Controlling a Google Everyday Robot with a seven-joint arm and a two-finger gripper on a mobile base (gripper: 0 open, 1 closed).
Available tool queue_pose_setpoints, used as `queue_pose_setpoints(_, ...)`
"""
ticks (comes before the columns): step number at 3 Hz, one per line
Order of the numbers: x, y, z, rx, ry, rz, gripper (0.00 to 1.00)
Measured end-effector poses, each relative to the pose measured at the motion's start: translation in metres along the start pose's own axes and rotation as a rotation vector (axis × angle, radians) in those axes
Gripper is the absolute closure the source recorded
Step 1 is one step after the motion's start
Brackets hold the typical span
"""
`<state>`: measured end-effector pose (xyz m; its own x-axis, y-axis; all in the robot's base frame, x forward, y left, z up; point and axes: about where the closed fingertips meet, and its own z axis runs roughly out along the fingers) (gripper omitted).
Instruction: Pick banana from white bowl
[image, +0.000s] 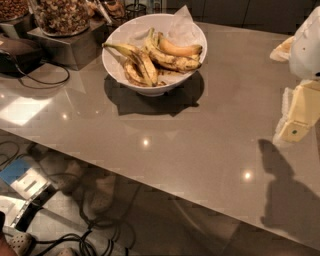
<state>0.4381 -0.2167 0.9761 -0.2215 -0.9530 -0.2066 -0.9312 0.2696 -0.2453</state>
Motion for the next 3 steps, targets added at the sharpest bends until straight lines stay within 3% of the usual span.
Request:
queue_pose_setpoints(1,0.000,0.000,0.000,0.000,0.000,0.000,0.00)
queue_pose_setpoints(2,-0.020,-0.011,-0.009,0.009,-0.032,0.015,0.00)
queue_pose_setpoints(3,-0.058,-0.034,-0.024,0.026,-0.042,0.013,0.00)
